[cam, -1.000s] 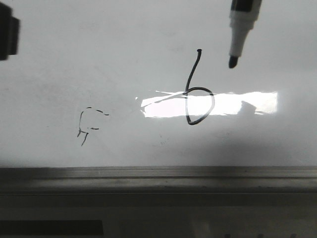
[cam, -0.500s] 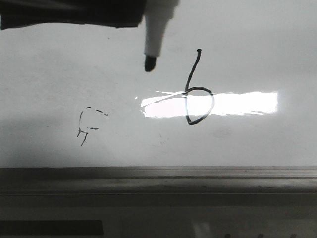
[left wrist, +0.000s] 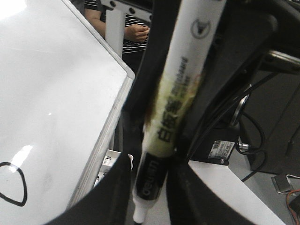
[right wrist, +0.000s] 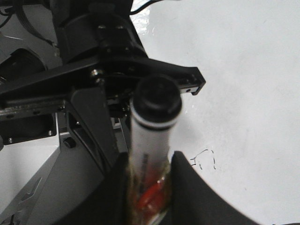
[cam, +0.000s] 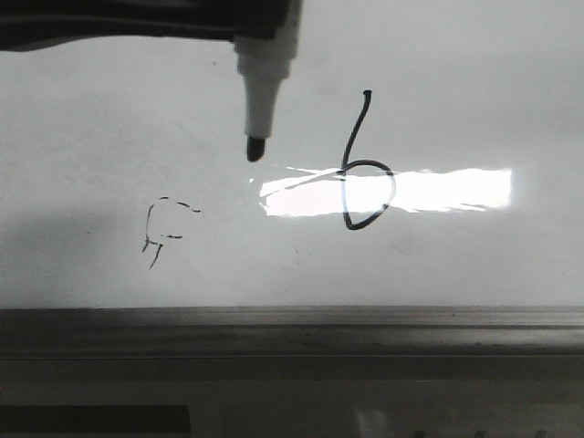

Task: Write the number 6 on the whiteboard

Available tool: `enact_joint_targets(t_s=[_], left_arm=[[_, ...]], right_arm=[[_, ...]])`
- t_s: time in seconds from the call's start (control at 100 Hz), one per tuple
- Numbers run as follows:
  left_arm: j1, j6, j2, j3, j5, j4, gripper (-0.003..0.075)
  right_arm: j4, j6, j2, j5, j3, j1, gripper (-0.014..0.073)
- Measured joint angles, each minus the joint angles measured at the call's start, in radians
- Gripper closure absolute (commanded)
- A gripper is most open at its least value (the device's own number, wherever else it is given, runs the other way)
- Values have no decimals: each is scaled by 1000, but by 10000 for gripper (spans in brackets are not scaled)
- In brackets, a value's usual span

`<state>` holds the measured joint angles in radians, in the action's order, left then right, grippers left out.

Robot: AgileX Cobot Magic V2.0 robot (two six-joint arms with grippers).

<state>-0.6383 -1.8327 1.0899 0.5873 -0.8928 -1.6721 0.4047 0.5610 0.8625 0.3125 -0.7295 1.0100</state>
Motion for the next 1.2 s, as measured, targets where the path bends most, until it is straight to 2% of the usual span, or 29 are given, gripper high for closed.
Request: enact_joint_targets(t_s=[0.09,0.53,0.58,0.63,0.78,0.85,0.92,1.12,1.2], left_arm=[[0,-9,0,0,-4,2,741],[0,-20,0,0,-21,15,741],[0,-20,0,2,-22,16,741],[0,-20,0,2,-22,16,741],[0,-17,0,2,-26,16,741],[0,-12,0,2,-22,16,741],[0,-11,0,2,-22,16,741],[0,35,0,2,-10,16,741],[0,84,0,2,33,16,741]], right_arm=[[0,-2,0,0,0,0,638],[36,-6,0,-6,0,0,626],[42,-6,0,-7,0,0,585],[45,-4,0,-10,0,0,503],[63,-2,0,-37,0,0,122],[68,-2,0,-61,0,0,6],[70,-2,0,-77,0,0,-22],[46,-2,-35,-115,0,0,-21],[27,-2,-66,-118,0,-8,18]])
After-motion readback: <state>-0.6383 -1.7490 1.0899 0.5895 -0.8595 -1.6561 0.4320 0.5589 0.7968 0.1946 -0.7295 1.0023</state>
